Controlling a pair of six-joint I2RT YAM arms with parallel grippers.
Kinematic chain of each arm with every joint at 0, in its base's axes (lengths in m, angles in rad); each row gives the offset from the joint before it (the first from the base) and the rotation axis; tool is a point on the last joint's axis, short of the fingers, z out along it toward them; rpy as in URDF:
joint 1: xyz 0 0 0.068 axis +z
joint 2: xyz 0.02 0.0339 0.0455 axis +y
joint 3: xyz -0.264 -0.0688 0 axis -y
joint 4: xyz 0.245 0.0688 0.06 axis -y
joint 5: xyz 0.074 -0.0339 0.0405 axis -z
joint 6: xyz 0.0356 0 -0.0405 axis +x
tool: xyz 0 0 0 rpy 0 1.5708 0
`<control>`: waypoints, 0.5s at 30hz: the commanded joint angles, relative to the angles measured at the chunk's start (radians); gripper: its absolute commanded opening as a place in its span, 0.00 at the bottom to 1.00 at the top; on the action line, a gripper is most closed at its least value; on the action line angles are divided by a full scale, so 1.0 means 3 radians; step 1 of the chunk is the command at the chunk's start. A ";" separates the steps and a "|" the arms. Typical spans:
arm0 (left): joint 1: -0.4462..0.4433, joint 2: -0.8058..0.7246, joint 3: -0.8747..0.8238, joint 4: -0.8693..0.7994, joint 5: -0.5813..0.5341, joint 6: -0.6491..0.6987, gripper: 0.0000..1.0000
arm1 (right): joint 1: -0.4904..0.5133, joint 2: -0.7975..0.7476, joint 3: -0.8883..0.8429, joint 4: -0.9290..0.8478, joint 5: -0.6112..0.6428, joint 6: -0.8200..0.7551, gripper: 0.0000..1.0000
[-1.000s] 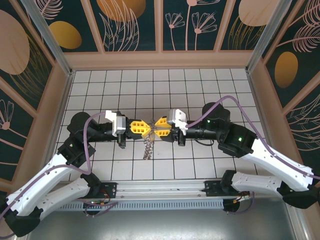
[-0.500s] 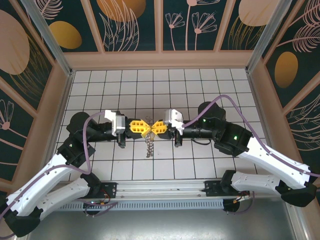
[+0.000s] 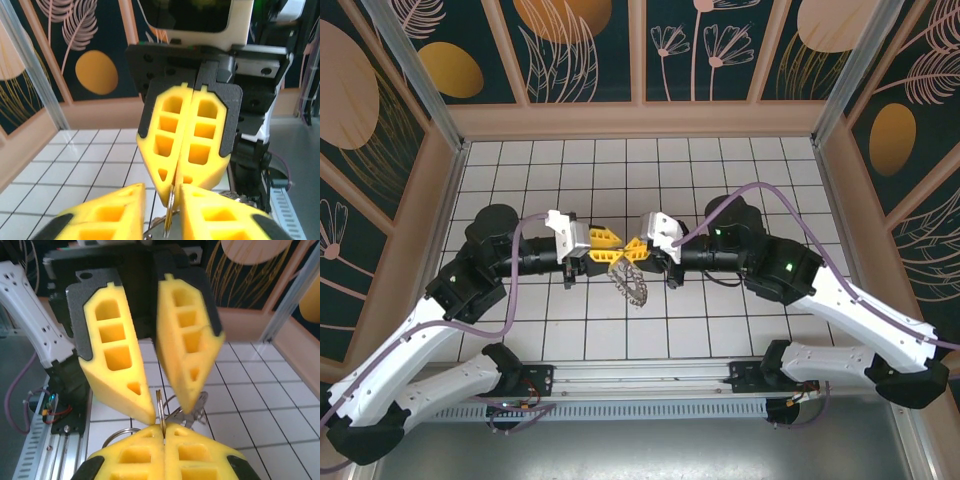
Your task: Put the keys on the keyring
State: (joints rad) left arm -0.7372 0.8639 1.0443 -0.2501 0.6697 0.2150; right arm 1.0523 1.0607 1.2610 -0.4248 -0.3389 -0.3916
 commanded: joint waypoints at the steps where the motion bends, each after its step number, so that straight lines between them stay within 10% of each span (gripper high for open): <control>1: -0.0005 0.0057 0.0098 -0.0439 -0.0137 0.0253 0.12 | -0.0014 0.0034 0.0227 -0.0124 0.0061 -0.0118 0.00; 15: -0.0006 -0.0145 -0.0075 0.0136 0.0101 0.0020 0.00 | 0.0026 0.0091 0.0228 -0.0200 0.0097 -0.0160 0.09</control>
State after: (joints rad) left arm -0.7387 0.8574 1.0389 -0.3115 0.6487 0.2703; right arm 1.0538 1.1164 1.3266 -0.5312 -0.3080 -0.4374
